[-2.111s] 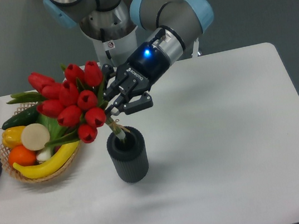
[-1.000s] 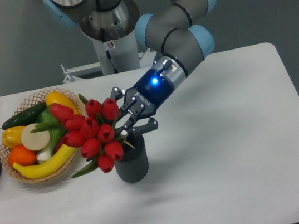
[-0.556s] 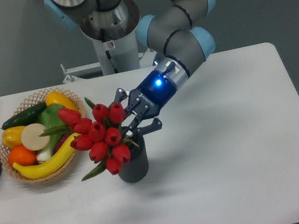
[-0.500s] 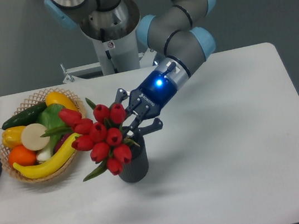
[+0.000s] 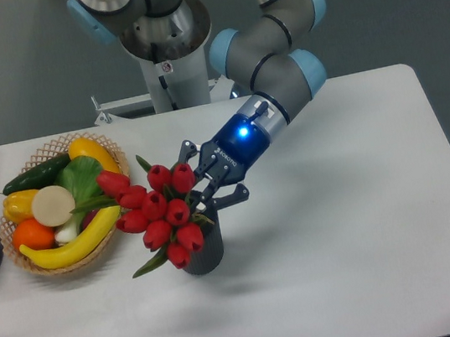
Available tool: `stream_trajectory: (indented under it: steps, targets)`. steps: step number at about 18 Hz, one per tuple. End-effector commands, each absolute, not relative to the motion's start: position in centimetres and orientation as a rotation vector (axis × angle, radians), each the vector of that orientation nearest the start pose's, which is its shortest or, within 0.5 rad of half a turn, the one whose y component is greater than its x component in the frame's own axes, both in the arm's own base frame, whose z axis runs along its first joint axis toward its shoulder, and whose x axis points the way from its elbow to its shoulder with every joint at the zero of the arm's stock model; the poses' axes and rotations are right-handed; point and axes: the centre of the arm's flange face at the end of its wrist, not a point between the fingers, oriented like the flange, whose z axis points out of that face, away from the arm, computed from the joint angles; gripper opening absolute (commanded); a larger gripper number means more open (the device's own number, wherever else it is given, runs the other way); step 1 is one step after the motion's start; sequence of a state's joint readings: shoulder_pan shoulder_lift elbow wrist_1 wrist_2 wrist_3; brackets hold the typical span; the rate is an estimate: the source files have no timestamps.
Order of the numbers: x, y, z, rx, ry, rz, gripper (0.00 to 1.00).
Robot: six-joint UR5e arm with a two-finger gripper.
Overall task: Insert the flowers into the vase
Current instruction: 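Push the tulips deeper into the vase and open the gripper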
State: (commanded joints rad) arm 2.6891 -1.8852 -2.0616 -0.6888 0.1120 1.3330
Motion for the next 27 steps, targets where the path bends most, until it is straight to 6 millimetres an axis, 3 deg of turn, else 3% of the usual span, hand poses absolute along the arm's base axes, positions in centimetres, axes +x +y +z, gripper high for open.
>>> stream_trajectory:
  steps: [11, 18, 22, 27]
  targets:
    - [-34.5, 42.4, 26.3, -1.682, 0.257, -0.441, 0.34]
    - [-34.5, 42.3, 26.3, -1.683, 0.255, -0.441, 0.34]
    - [-34.4, 42.3, 26.4, -1.682, 0.258, -0.437, 0.39]
    - [-34.3, 42.3, 26.5, -1.682, 0.259, -0.436, 0.52]
